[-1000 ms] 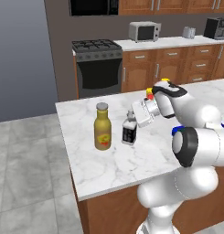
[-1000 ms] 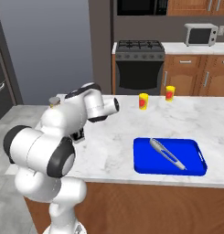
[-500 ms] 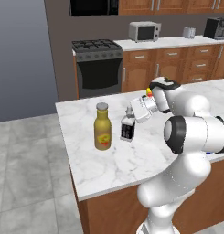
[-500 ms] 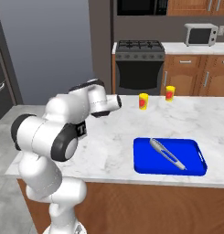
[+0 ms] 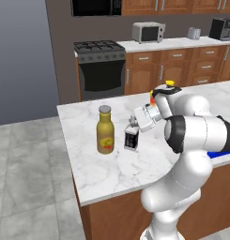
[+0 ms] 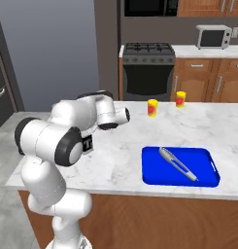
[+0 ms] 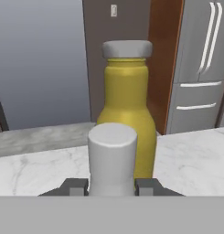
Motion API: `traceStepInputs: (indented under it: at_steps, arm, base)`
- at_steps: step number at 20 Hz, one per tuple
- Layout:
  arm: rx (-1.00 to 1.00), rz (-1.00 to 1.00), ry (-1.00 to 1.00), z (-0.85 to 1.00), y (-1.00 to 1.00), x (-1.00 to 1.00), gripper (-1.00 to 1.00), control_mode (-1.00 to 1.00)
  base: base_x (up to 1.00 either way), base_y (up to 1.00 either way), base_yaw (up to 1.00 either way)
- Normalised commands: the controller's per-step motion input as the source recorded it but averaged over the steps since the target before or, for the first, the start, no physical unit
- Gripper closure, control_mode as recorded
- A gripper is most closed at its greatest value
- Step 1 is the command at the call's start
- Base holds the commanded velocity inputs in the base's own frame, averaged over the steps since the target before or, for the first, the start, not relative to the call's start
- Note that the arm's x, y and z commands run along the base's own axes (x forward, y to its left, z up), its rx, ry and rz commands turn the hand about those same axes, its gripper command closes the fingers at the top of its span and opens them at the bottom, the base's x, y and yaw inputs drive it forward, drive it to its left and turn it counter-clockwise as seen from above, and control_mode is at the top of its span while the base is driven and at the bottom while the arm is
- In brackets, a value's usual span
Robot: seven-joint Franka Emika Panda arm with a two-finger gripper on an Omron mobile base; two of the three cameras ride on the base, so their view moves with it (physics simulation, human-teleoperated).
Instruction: Place the drinks on the dining counter in a tight cluster.
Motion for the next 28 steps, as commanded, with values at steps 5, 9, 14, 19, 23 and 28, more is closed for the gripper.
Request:
traceStepInputs:
  at_steps: [5, 9, 14, 19, 23, 28]
  arm:
    - [0.00, 0.00, -0.01, 0.00, 0.00, 0.10, 1.00, -1.00]
    - [0.00, 0.00, -0.06, -0.03, 0.01, 0.20, 1.00, -1.00]
    - [0.00, 0.00, -0.04, -0.04, 0.00, 0.03, 1.00, -1.00]
    - [0.00, 0.00, 0.00, -0.05, 0.04, 0.00, 1.00, -1.00]
    - [0.00, 0.00, 0.00, -0.01, 0.11, 0.00, 1.00, -1.00]
    - [0.00, 0.00, -0.04, 0.00, 0.13, 0.00, 1.00, -1.00]
  base:
    - [0.00, 0.00, 0.00]
    - [0.00, 0.00, 0.00]
    - [0.00, 0.00, 0.00]
    - [0.00, 0.00, 0.00]
    - [0.00, 0.00, 0.00]
    - [0.00, 0.00, 0.00]
